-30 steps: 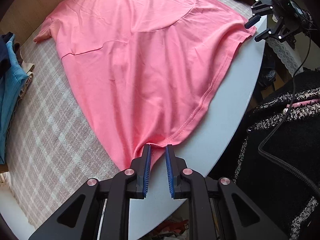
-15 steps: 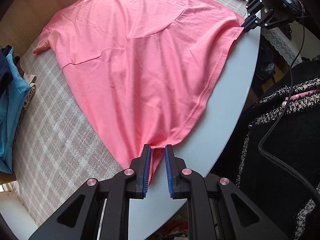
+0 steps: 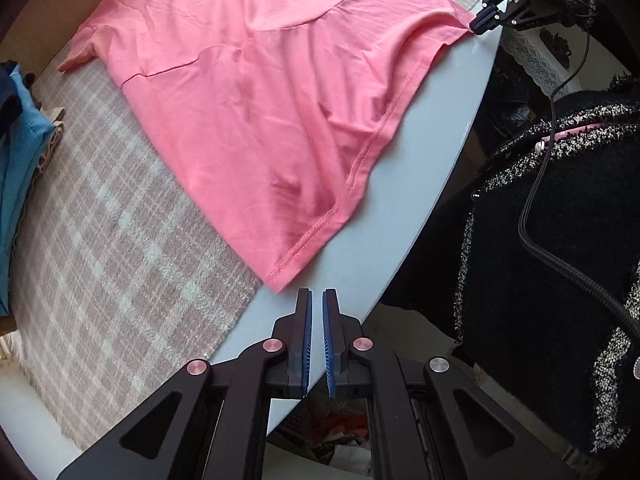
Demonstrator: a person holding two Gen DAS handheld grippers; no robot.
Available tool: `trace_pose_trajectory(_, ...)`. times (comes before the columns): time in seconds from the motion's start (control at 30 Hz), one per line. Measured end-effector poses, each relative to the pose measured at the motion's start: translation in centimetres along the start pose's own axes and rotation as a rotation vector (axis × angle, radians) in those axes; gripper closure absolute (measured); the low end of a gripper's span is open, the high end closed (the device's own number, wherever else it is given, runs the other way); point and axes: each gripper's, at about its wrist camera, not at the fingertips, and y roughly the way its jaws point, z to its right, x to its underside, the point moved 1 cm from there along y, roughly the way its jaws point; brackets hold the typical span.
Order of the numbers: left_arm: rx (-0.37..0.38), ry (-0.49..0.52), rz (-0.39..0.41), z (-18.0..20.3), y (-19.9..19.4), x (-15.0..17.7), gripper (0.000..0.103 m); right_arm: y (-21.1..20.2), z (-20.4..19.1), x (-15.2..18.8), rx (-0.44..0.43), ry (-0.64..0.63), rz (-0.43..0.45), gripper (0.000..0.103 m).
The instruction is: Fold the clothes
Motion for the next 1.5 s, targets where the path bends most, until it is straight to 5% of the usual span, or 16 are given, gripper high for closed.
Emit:
trace_pose_trajectory(0.07, -0.026, -0.088, 0.032, -1.5, -0.2, -0.2, 0.077, -1.2, 1.8, 1.1, -0.012, 0.12, 0.055, 0.082)
trace_pose_trajectory(0.13, -0.029, -0.163, 0.053, -2.5, 0.3, -0.8, 0.075, -1.8, 3.7, 2.6, -0.013, 0.253, 0.098, 0.077)
trace_pose_trajectory(0.37, 0.044, -0.288, 0.077, -2.9, 2.8, -1.9, 0.074, -0.9, 7.0, 8.8, -0.066, 0.637, 0.221, 0.077)
trace_pose_trajectory(0.67, 0.048, -0.285, 0.069, -2.5, 3.9, -3.3, 0.077, 1.9, 6.2, 8.3, -0.076, 0.611, 0.234, 0.077)
trace_pose_trajectory(0.77, 0.038, -0.284, 0.067, -2.5, 4.1, -3.4, 0.101, 2.5, 5.3, 7.5, -0.074, 0.558, 0.212, 0.1)
trace_pose_trajectory(0.9, 0.039, -0.266, 0.087, -2.0, 4.1, -3.4, 0.101, 1.4, 4.2, 7.2, -0.067, 0.488, 0.193, 0.101)
trace_pose_trajectory(1.1, 0.074, -0.318, 0.124, -2.1, 2.7, -2.1, 0.101, -1.8, 5.8, 9.2, -0.044, 0.529, 0.181, 0.101)
trace_pose_trajectory(1.37, 0.116, -0.31, 0.069, -1.9, 5.6, -2.3, 0.101, 2.6, 5.9, 7.6, -0.042, 0.511, 0.026, 0.099)
trace_pose_trajectory(1.43, 0.117, -0.313, 0.054, -2.2, 5.9, -2.4, 0.098, 2.1, 6.2, 7.5, -0.045, 0.512, -0.004, 0.095)
trace_pose_trajectory(1.5, 0.11, -0.32, 0.039, -2.6, 5.8, -2.2, 0.076, 0.5, 6.5, 7.5, -0.046, 0.507, -0.009, 0.09)
